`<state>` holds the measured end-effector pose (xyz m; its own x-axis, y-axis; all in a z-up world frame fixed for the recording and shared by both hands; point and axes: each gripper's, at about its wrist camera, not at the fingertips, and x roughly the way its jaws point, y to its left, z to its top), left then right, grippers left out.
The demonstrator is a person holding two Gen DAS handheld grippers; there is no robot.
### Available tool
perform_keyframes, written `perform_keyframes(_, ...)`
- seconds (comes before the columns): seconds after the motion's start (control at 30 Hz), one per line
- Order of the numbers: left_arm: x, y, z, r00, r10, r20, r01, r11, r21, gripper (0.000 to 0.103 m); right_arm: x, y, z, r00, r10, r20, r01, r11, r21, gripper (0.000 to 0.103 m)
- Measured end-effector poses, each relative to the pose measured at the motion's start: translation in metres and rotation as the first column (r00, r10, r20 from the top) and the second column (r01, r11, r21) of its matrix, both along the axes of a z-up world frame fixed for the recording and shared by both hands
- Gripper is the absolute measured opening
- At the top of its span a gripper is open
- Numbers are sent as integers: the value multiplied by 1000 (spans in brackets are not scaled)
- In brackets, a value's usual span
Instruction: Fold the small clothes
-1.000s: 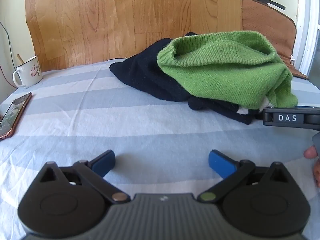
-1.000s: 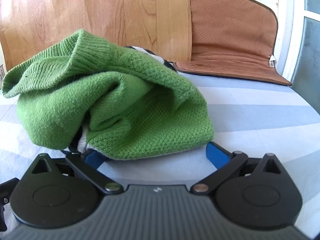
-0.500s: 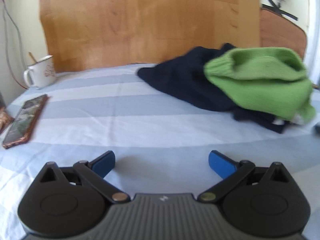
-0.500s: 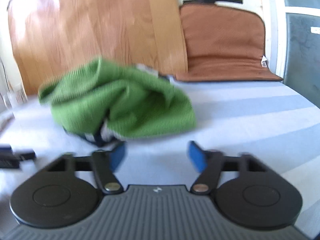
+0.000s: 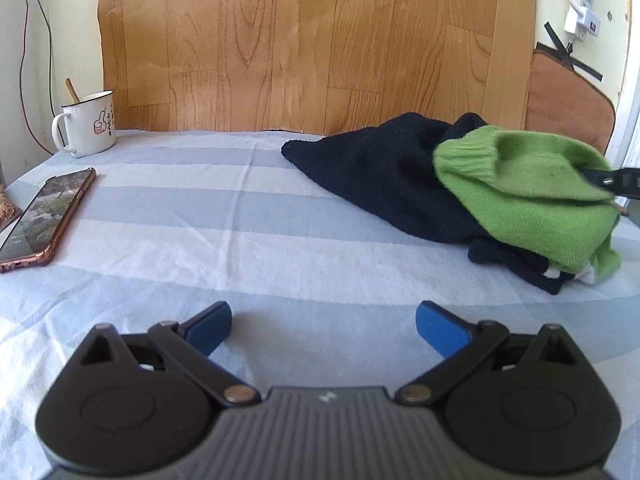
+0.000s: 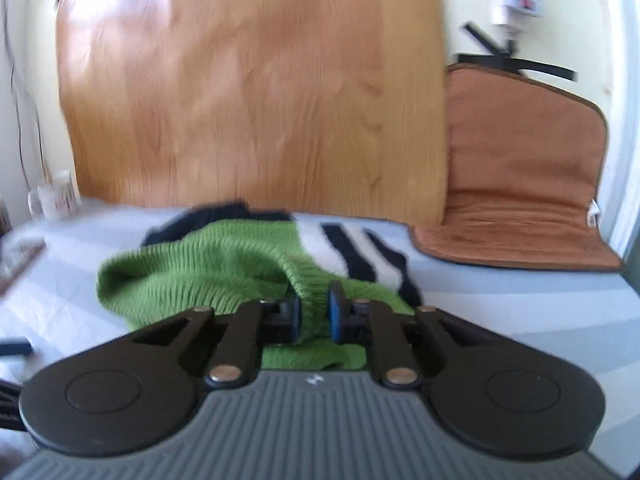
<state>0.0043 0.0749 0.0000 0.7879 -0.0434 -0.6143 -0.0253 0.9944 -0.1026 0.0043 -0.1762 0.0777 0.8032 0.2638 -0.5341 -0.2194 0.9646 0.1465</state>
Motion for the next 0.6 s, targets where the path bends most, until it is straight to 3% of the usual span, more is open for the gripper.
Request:
perform_keyframes(0.17, -4, 4, 4, 997, -65, 31, 67, 996, -54, 102, -75, -65, 28, 989, -87, 118, 76, 993, 95, 14)
perform_keyframes(0.27, -11, -5, 19, 983, -165, 81, 170, 984, -61, 102, -119, -83, 29, 993, -52, 103, 39, 992, 120, 14)
perform_keyframes(0.43, -26, -27, 54, 926, -344, 158, 370, 910, -187, 103, -157, -81, -8, 987, 133, -95, -102, 955, 279, 14)
perform_keyframes(0.53, -36, -42, 58, 892, -424, 154, 450, 862, -233, 103, -158, -65, -15, 973, 209, -96, -171, 936, 308, 14)
perform_keyframes(0.6, -37, -50, 53, 891, -440, 116, 455, 856, -247, 103, -155, -60, -13, 965, 248, -84, -210, 924, 321, 14)
